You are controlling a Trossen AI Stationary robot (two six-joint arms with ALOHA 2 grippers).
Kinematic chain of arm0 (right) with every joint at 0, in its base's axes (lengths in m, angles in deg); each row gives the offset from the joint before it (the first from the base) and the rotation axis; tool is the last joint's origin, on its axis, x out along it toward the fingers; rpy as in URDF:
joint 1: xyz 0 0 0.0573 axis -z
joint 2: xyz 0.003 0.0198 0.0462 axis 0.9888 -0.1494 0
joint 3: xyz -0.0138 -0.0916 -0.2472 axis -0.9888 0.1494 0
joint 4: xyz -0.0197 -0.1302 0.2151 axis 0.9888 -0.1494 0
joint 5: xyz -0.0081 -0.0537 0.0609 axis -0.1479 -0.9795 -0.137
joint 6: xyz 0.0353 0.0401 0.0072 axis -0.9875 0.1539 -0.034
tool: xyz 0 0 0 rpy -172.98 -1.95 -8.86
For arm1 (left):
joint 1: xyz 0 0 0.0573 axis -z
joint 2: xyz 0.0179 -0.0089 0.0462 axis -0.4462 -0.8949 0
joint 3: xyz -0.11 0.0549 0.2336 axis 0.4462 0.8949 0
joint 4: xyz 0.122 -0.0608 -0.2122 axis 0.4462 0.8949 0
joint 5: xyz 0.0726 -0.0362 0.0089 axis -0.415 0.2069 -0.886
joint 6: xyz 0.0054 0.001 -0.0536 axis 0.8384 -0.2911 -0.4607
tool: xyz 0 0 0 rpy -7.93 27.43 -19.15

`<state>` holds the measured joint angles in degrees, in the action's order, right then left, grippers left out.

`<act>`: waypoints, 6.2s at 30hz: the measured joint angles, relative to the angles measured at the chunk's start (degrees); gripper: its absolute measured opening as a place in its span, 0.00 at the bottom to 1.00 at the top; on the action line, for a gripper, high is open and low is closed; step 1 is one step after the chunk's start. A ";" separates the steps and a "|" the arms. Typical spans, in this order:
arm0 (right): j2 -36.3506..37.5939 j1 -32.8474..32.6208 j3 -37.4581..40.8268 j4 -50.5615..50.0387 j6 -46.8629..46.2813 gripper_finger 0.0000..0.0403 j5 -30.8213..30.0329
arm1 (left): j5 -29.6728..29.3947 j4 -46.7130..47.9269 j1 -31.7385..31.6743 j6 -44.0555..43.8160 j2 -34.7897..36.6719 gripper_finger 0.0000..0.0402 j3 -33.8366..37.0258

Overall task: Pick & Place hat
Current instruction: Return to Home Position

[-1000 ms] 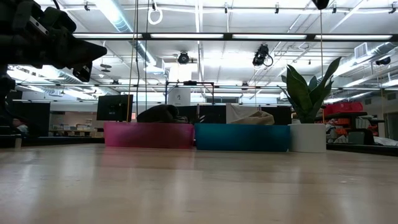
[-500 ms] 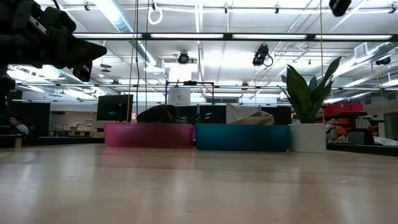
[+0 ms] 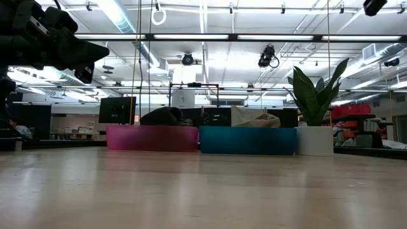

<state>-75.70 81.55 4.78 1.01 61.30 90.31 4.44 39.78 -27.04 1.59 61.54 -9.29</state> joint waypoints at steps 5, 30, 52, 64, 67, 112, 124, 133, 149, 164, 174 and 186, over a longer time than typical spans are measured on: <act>5.13 0.00 1.87 0.03 -0.21 0.00 -0.18 | 0.00 0.00 0.00 -0.02 0.00 0.01 0.00; 6.24 0.02 29.03 43.62 -0.77 0.00 -3.63 | 0.00 0.02 0.02 -0.04 -0.02 0.01 -0.02; 6.24 0.04 32.56 39.03 0.73 0.03 -7.89 | 0.00 0.02 0.00 -0.02 -0.02 0.01 -0.02; 6.24 0.04 32.56 30.47 9.15 0.07 -7.04 | 0.00 0.02 0.01 -0.02 -0.02 0.01 -0.02; 6.24 0.00 32.56 27.73 16.52 0.06 -5.17 | 0.00 0.02 0.01 -0.02 -0.02 0.01 -0.02; 5.10 0.04 32.52 9.57 34.39 0.04 -2.80 | -0.01 0.02 0.02 -0.02 -0.02 0.01 -0.02; 5.06 0.04 32.52 9.57 34.39 0.08 -2.84 | -0.01 0.02 0.02 -0.02 -0.02 0.01 -0.02; 5.06 0.04 32.52 9.60 34.38 0.08 -2.84 | -0.02 0.02 0.02 -0.02 -0.02 0.01 -0.02; 5.06 0.04 32.52 9.60 34.38 0.08 -2.84 | -0.02 0.02 0.02 -0.02 -0.02 0.01 -0.02; 5.06 0.04 32.52 9.60 34.36 0.08 -2.84 | -0.02 0.02 0.02 -0.02 -0.02 0.01 -0.02; 5.06 0.04 32.52 9.60 34.36 0.08 -2.84 | 0.00 0.02 0.02 -0.01 -0.02 0.01 -0.02; 5.06 0.04 32.52 9.60 34.36 0.08 -2.86 | -0.01 0.02 0.02 -0.02 -0.02 0.01 -0.02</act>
<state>-70.64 81.59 37.30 10.60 95.66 87.45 4.42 39.80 -27.02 1.57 61.52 -9.31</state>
